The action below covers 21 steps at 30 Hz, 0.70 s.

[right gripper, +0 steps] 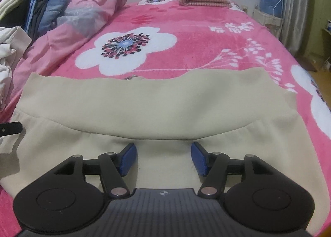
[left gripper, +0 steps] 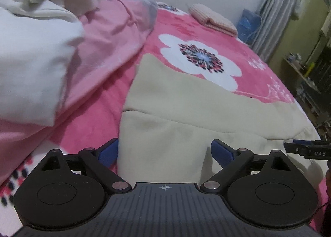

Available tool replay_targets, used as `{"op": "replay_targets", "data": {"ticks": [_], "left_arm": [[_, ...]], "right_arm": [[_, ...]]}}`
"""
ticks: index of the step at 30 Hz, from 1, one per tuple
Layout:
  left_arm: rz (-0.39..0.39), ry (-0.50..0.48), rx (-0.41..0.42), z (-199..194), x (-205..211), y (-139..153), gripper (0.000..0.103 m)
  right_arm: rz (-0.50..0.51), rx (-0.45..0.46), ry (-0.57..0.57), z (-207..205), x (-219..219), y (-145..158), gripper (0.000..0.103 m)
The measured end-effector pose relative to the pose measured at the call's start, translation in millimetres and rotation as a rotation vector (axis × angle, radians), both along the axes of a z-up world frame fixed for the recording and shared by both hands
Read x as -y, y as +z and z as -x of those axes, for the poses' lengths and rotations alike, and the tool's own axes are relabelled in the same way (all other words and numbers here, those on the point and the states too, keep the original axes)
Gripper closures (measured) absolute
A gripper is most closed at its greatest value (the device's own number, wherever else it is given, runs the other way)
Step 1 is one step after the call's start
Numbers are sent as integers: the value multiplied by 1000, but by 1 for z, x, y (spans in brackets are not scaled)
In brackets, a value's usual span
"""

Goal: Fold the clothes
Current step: 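Lower the left gripper onto the hoodie's folded edge and close on it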

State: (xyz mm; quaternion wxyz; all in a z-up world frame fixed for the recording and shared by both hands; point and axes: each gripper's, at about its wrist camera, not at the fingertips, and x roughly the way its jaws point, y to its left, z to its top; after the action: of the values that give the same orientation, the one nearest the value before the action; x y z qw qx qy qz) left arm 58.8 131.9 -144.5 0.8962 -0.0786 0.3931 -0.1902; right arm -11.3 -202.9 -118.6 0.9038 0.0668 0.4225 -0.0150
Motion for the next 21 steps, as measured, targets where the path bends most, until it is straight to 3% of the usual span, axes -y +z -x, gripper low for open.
{"op": "replay_targets", "data": {"ticks": [7, 10, 15, 18, 21], "left_arm": [[100, 5, -21, -22, -10, -9, 15], [148, 14, -39, -23, -17, -10, 23], [183, -81, -92, -6, -29, -8, 49], [227, -144, -131, 6, -32, -12, 51], [176, -153, -102, 5, -23, -12, 49]], "right_arm": [[-2, 4, -1, -1, -2, -1, 37], [-5, 7, -2, 0, -1, -1, 37], [-12, 11, -4, 0, 0, -1, 37], [-13, 12, -4, 0, -1, -1, 36], [-15, 13, -4, 0, -1, -1, 36]]}}
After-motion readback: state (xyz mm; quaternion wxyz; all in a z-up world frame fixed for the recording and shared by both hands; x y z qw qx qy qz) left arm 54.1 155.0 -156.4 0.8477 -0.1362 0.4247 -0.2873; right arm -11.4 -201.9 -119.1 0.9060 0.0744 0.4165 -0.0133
